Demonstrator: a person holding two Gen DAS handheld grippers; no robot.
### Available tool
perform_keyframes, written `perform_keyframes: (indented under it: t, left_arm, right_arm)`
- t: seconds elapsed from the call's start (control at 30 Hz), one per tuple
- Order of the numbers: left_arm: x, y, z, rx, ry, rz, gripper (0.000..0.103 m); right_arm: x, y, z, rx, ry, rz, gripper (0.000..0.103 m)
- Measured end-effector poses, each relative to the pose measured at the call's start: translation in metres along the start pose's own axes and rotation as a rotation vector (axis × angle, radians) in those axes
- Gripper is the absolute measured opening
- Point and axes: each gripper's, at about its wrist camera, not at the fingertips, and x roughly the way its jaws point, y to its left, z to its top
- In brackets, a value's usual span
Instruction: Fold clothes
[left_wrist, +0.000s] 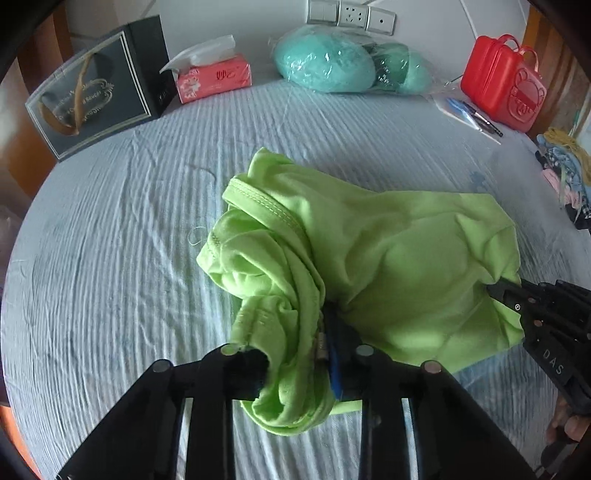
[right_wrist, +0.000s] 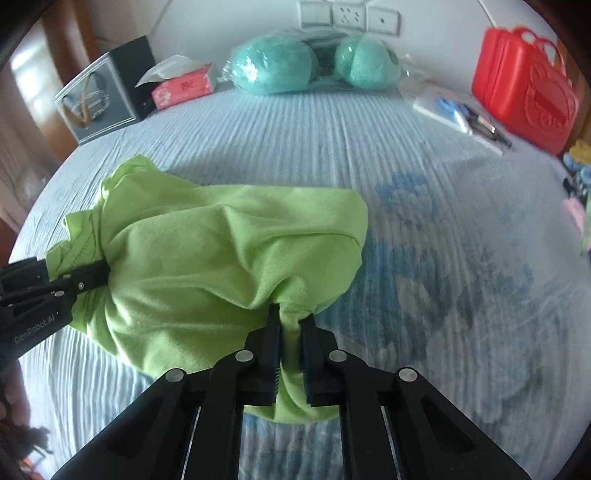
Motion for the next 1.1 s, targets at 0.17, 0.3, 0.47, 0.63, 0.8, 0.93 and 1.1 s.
perform_keyframes:
  t: [0.17, 0.3, 0.47, 0.63, 0.8, 0.93, 1.1]
  left_arm:
    - [-0.04, -0.013, 0.003, 0.014, -0.058, -0.029, 0.025]
    - [-0.069, -0.034, 0.005, 0.032, -0.089, -0.058, 0.025]
    - [-0.086, -0.068, 0.003, 0.054, -0.114, -0.082, 0.025]
    - [-0.097, -0.104, 0.001, 0.1, -0.138, -0.126, 0.025]
    - [-0.107, -0.146, 0.002, 0.191, -0.155, -0.205, 0.025]
    - [-0.109, -0.179, 0.002, 0.24, -0.145, -0.292, 0.025]
    - [-0.112, -0.223, 0.002, 0.296, -0.134, -0.355, 0.025]
  right_arm:
    - [-0.04, -0.004, -0.004, -0.013, -0.073, 0.018, 0.008]
    - [-0.069, -0.015, -0.008, -0.016, -0.121, 0.024, 0.008]
    - [-0.1, -0.046, -0.018, 0.0, -0.166, 0.01, 0.008]
    - [-0.129, -0.074, -0.029, 0.007, -0.197, -0.018, 0.008]
    - [-0.156, -0.101, -0.049, 0.053, -0.205, -0.12, 0.008]
    - [-0.173, -0.126, -0.069, 0.137, -0.182, -0.184, 0.008]
    - [-0.199, -0.163, -0.092, 0.214, -0.182, -0.254, 0.008]
